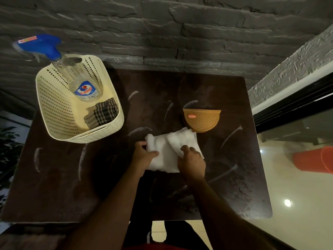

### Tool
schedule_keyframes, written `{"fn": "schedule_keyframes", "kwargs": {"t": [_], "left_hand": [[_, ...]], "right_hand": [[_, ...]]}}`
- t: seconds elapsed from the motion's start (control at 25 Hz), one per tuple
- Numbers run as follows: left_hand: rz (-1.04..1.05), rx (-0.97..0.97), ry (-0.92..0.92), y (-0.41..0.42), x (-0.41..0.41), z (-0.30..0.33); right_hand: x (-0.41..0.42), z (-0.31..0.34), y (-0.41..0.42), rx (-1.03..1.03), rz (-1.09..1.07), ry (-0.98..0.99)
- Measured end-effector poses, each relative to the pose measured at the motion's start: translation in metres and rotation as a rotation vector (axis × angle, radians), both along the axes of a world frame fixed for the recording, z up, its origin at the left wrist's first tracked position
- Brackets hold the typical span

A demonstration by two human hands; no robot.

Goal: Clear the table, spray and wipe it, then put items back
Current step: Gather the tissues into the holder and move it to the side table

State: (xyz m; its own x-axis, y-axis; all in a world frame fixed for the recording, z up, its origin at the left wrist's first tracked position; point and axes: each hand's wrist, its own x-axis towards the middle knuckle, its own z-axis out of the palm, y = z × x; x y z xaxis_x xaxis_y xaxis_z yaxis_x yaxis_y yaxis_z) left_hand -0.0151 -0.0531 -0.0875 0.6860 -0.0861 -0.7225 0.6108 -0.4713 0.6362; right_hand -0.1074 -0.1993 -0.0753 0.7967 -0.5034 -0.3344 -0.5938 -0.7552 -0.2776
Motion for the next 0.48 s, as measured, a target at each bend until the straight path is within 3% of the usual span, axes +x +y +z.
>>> {"fn": "schedule_keyframes", "kwargs": {"t": [0.12, 0.28, 0.36, 0.48], "left_hand": [[-0.05, -0.122, -0.045, 0.002, -0.001, 0.0], [-0.17, -0.059, -0.296, 0.001, -0.011, -0.001], [-0.107, 0.024, -0.339, 0.002, -0.014, -0.002], [0.05, 0.086, -0.249, 0.001, -0.016, -0.003]], "right_hand": [[-0.002, -0.001, 0.002, -0.022, 0.016, -0.02], [0.004, 0.004, 0.002, 0.019, -0.086, -0.081], [0.005, 0.008, 0.001, 0.017, -0.186, -0.133], [0.007, 0.012, 0.01, 0.063, -0.236, -0.123]]}}
